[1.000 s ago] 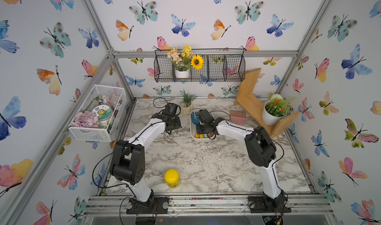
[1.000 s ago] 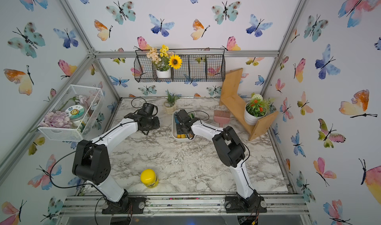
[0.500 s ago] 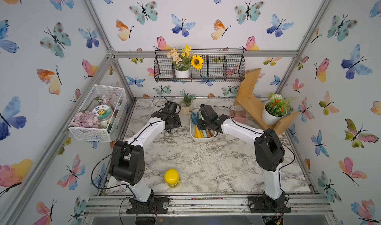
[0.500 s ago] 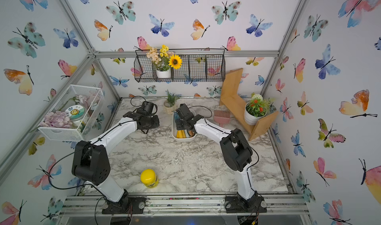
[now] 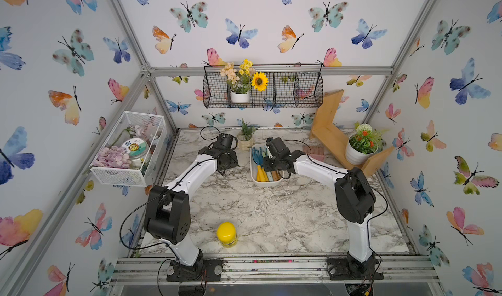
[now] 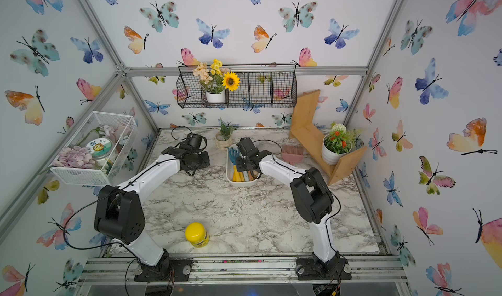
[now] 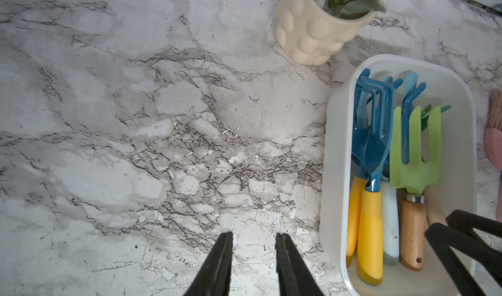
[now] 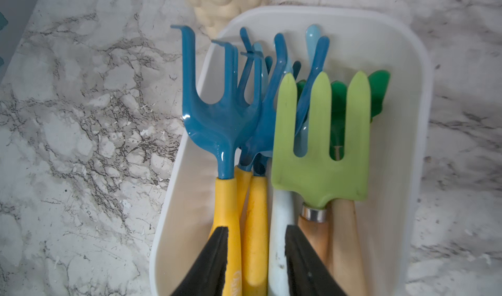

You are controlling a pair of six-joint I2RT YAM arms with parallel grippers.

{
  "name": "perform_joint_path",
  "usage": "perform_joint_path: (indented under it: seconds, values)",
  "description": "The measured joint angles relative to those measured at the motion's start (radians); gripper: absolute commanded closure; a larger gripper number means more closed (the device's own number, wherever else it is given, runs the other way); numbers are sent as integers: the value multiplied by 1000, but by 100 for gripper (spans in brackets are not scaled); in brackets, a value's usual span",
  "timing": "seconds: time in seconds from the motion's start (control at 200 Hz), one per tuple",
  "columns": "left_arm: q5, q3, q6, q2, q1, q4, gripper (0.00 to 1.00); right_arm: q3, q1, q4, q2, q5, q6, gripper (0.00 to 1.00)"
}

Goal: Take the hand rake out of the storage box
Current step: Pick up the rake from the storage box.

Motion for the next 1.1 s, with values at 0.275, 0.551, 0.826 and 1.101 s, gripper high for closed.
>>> perform_joint_path:
  seconds: [0.275,0.551,0.826,1.101]
  values:
    - [0,0,0,0,6,2,67,59,26,-8,64,-1,-10,52]
    - [1,0,0,0,8,5,67,143,36,-22,135,-1,-12,53]
    - [1,-2,0,0,15,11,67,165,36,-32,180,0,-5,64]
    - [1,-13,0,0,21,13,67,136,36,5,178,1,16,75]
